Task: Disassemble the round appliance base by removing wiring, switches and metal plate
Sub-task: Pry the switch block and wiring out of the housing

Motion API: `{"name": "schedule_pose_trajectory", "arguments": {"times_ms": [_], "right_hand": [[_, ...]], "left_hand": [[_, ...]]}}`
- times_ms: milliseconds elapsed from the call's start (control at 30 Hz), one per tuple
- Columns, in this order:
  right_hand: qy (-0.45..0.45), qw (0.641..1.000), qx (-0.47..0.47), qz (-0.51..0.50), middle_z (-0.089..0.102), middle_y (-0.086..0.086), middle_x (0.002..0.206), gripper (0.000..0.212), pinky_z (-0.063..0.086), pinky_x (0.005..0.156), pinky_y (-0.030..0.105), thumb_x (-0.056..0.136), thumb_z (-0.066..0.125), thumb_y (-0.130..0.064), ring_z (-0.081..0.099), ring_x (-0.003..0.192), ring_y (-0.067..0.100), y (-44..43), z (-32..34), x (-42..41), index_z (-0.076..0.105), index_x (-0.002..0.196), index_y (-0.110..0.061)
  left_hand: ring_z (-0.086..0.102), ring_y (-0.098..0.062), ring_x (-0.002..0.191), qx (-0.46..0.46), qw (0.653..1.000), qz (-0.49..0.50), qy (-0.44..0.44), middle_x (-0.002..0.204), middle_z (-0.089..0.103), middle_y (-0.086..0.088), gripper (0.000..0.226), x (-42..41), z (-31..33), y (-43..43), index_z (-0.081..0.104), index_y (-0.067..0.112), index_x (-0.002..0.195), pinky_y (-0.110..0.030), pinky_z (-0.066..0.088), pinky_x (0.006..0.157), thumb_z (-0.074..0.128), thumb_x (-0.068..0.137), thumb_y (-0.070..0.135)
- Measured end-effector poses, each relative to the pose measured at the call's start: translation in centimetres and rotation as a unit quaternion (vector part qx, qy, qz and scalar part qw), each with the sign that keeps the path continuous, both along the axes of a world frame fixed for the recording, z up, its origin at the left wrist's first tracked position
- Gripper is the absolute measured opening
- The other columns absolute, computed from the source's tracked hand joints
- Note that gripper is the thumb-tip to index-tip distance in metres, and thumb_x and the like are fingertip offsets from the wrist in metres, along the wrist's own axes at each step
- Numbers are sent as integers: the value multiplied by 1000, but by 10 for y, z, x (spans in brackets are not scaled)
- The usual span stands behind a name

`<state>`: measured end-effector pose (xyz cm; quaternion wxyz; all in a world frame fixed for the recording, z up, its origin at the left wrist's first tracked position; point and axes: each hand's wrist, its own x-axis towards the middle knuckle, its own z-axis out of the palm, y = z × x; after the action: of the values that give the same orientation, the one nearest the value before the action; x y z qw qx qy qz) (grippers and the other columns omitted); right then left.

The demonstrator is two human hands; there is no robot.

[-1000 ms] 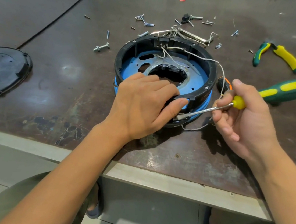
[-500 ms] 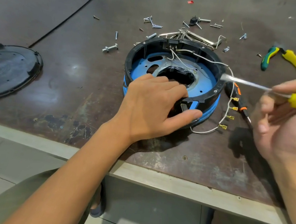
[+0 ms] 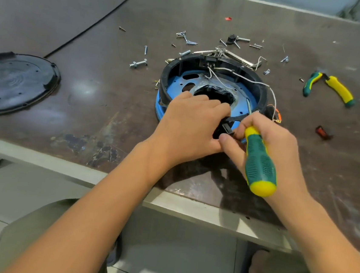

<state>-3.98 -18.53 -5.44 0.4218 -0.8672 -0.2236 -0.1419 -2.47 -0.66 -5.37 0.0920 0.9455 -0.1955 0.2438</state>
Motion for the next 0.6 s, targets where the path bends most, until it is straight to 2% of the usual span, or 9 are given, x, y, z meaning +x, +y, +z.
{"name": "schedule_pose_trajectory", "arguments": {"times_ms": [133,200,300,367,400,467,533,600], "right_hand": [[7,998,-43,-39,59,-3,67,30,51,58,43,83,79,-39,56,62,21,7,4,-3,52,84,-26],[2,999,-29,-37,57,-2,65,27,51,56,44,82,79,-29,54,60,26,13,4,-9,52,82,-25],[-25,999,14,-25,54,-1,63,23,46,53,36,81,75,-21,52,55,21,13,7,-14,52,78,-22],[-49,998,33,-27,56,-4,65,20,42,53,19,82,73,-18,52,56,10,1,10,-8,54,78,-22],[-61,997,32,-39,58,-5,66,19,41,54,16,82,72,-19,52,57,9,-8,11,-2,54,79,-23],[-72,994,32,-79,61,-6,70,16,46,57,21,83,71,-24,55,58,14,-31,12,14,55,80,-23],[-65,988,41,-132,61,-6,72,15,55,58,39,85,70,-34,61,57,23,-62,10,30,56,83,-29],[-31,985,47,-161,61,-7,75,18,55,58,50,87,70,-52,63,57,18,-91,10,38,57,89,-39]], "left_hand": [[52,-15,75,11,1000,-15,16,79,58,9,44,-3,4,3,57,26,91,-35,37,70,43,77,66],[55,-14,82,-2,999,-36,26,88,61,11,51,-2,3,8,59,27,102,-34,38,73,44,76,68],[59,-13,102,-24,997,-67,39,109,62,12,70,-2,3,16,57,27,124,-37,36,96,54,75,75],[55,-12,112,-23,997,-55,44,116,60,12,78,-4,4,23,55,28,128,-49,22,116,50,74,84],[54,-11,114,-30,997,-45,50,116,60,13,76,-5,4,27,56,29,127,-54,14,120,47,76,84],[54,-10,112,-51,997,-38,53,111,60,14,58,-6,3,33,59,30,121,-55,12,122,50,84,74],[56,-9,107,-66,996,-43,50,109,62,14,46,-6,0,33,60,29,118,-47,22,119,55,88,64],[57,-8,102,-85,994,-51,48,107,63,14,44,-4,-1,34,61,27,116,-39,31,111,58,88,61]]}}
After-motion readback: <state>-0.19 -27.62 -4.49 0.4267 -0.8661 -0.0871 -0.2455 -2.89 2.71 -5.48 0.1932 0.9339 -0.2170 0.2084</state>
